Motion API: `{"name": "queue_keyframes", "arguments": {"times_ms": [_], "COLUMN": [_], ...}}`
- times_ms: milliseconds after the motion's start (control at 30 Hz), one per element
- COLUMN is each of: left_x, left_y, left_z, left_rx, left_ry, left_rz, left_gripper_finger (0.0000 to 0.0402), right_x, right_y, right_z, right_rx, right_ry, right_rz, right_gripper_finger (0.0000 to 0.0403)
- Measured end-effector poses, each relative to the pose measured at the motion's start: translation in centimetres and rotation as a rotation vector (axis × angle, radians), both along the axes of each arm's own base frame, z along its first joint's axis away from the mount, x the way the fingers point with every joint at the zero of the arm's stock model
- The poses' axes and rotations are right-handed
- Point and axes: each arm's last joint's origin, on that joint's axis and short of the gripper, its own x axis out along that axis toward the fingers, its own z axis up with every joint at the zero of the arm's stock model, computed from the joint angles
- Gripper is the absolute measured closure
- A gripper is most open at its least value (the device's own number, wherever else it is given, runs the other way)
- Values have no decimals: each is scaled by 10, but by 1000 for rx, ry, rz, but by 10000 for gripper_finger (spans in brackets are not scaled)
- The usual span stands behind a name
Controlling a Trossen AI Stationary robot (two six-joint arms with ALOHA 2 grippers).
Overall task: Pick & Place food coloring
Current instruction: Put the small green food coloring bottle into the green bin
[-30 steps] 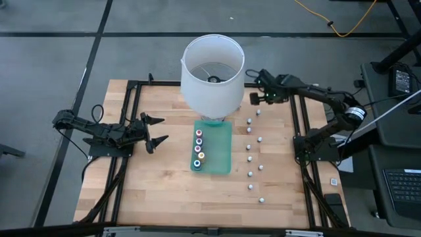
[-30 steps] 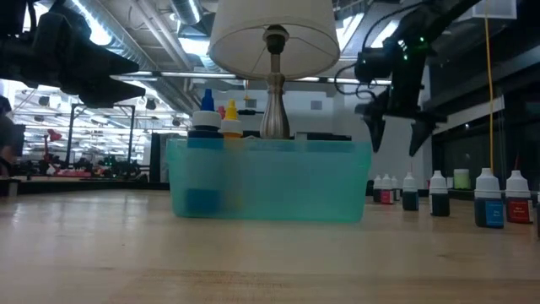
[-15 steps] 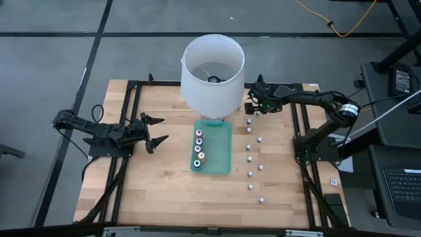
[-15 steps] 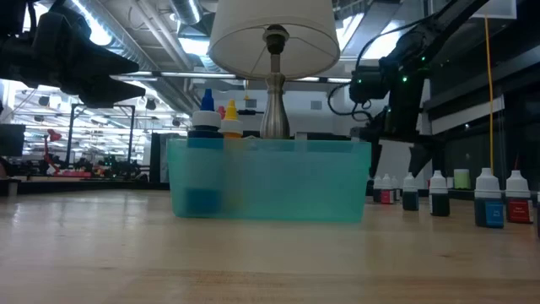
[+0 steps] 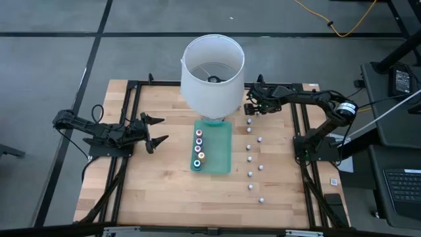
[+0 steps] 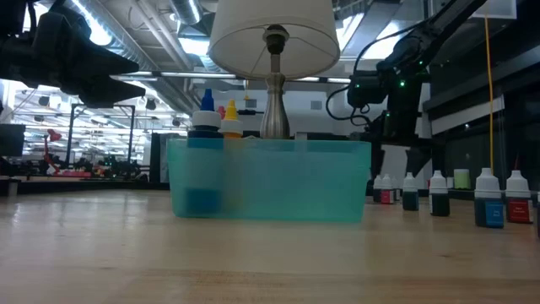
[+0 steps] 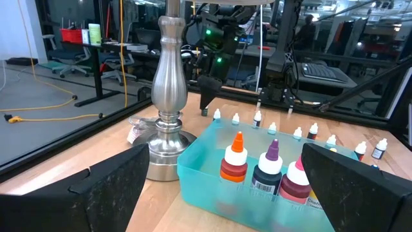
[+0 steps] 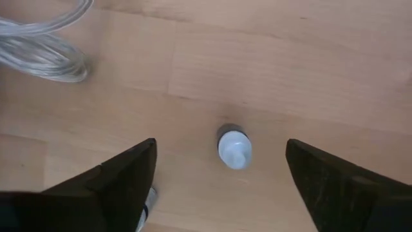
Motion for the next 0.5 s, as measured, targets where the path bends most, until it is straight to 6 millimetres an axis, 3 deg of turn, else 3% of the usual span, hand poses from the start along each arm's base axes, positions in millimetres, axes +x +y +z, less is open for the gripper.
{"name": "queue_keyframes", "arguments": {"times_ms": [500], "left_x": [0], "left_y": [0], "left_z": [0], "left_rx": [0], "left_ry": [0], "left_rz": [0], "left_gripper_finger": [2], "right_x": [0], "right_y": [0], "right_z": [0], "right_rx": [-8], "right_ry": [7], "right_rz": [-9], "right_gripper_finger": [180]}}
